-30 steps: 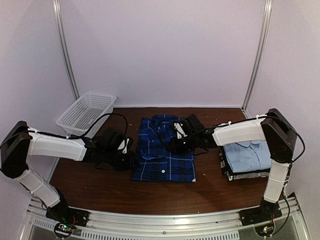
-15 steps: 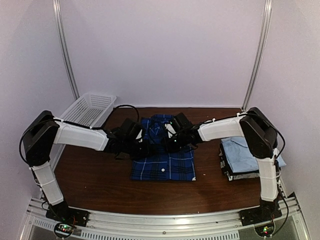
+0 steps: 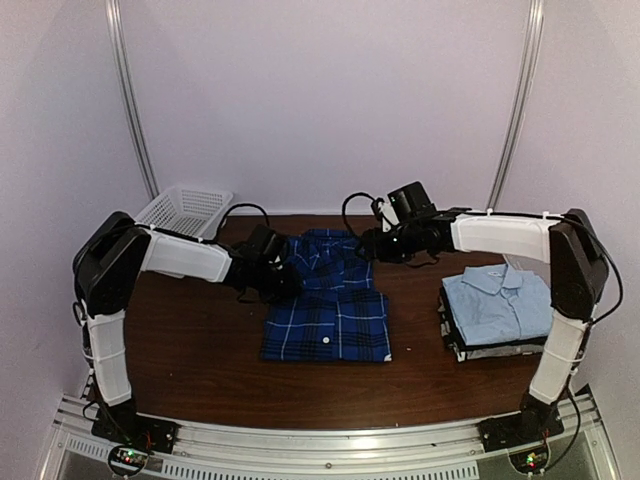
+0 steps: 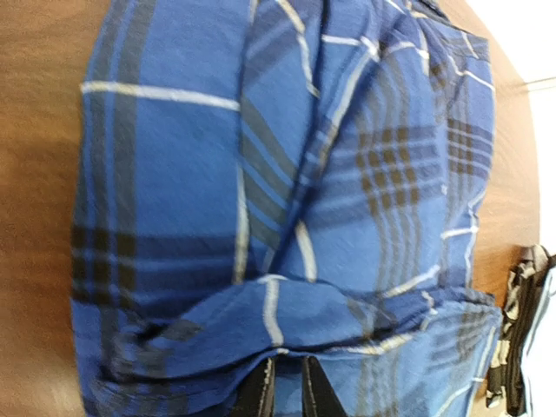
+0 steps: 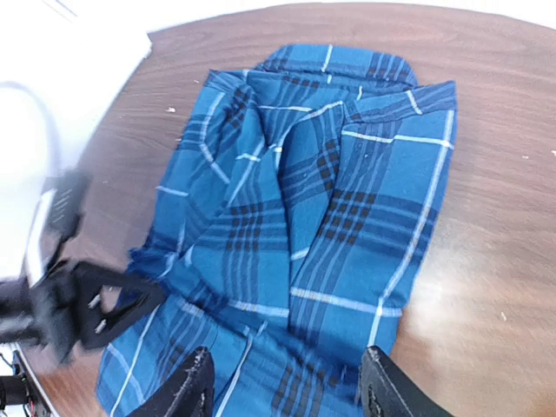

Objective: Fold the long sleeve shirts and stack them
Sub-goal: Smooth out the 2/3-rectangle-folded shirt at the center of the board.

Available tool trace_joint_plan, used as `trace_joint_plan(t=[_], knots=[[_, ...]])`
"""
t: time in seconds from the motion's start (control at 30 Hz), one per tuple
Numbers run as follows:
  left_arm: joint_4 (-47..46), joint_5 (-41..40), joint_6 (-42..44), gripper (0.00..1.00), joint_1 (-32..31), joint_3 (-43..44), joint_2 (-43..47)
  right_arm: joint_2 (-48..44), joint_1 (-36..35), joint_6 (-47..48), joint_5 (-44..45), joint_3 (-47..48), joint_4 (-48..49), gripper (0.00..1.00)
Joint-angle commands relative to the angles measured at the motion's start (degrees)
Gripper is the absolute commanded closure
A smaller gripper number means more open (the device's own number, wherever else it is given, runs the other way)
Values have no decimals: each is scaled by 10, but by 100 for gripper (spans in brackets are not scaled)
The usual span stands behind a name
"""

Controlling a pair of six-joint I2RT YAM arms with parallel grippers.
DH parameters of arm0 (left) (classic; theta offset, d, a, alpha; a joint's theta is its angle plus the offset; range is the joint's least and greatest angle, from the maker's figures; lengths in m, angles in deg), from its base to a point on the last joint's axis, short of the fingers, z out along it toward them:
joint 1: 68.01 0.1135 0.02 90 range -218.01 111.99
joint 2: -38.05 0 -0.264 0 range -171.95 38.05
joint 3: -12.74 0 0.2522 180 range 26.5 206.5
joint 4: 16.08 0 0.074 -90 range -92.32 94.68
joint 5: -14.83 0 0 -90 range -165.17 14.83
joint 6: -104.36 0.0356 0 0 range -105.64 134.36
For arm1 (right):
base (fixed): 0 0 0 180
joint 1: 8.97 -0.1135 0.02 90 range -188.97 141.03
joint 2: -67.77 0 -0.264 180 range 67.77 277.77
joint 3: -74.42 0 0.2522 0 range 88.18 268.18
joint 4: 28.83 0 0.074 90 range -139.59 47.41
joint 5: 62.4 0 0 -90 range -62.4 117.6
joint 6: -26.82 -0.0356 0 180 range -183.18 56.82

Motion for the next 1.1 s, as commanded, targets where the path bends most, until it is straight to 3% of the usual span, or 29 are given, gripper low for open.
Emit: trace_joint_plan(t=[0.0,0.33,0.5,0.6,0.73,0.93,1.07], knots=[[7,11,35,86,6,24,-2,-61,-10,-6,31,-79,-2,42],[38,33,95,84,0,7,75,-65,-10,-47,43,-180,48,48],[40,66,107,83,-13,-8,83,-23,-8,-62,47,-180,67,41],[28,90,105,83,-27,-12,72,-10,-7,-62,37,-177,84,42],[8,122,96,83,-50,0,43,1,-6,-52,37,-157,81,53],[-2,132,82,83,-62,19,6,3,-6,-32,44,-122,76,85],[13,117,88,82,-53,35,-29,15,-5,-31,46,-119,93,91]])
